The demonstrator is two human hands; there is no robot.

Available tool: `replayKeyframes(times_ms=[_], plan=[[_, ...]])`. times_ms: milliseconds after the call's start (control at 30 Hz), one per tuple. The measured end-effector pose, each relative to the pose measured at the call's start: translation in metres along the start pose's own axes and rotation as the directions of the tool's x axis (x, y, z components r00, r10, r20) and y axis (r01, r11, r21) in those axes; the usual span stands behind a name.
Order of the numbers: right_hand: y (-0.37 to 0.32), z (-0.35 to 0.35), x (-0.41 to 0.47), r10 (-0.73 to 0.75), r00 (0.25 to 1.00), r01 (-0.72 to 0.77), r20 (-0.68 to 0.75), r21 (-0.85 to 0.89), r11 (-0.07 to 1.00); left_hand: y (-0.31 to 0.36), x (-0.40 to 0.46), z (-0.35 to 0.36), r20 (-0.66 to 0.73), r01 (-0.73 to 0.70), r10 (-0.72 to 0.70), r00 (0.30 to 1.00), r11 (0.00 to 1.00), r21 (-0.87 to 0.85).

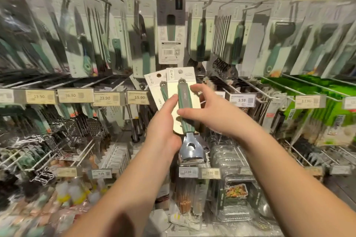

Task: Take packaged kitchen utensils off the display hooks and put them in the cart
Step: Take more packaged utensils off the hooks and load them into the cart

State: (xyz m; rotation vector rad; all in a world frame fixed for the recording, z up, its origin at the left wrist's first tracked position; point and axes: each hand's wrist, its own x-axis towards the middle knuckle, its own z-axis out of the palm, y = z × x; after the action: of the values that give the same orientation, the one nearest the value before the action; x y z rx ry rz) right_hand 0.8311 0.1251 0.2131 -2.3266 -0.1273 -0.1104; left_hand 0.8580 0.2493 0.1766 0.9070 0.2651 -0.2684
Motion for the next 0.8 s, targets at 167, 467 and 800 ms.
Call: replayKeyframes(times_ms=[167, 467, 800], plan=[[0.017, 0.013, -0.009, 0.019, 1.0, -0.018, -0.02, 0.044, 0.999, -0.015, 0.003, 0.005, 0.012, 0.055, -0.056, 0.998, 0.998, 0.04], [0.046, 0.014, -0.013, 0.212, 0.973, -0.196, -0.093, 0.153, 0.968, -0.03, 0.008, 0.002, 0.085, 0.084, -0.094, 0.992, 0.989, 0.118], [0.064, 0.013, -0.009, 0.273, 0.946, -0.193, -0.174, 0.373, 0.907, -0.025, 0.011, 0.0, 0.087, 0.004, -0.016, 0.996, 0.991, 0.135]])
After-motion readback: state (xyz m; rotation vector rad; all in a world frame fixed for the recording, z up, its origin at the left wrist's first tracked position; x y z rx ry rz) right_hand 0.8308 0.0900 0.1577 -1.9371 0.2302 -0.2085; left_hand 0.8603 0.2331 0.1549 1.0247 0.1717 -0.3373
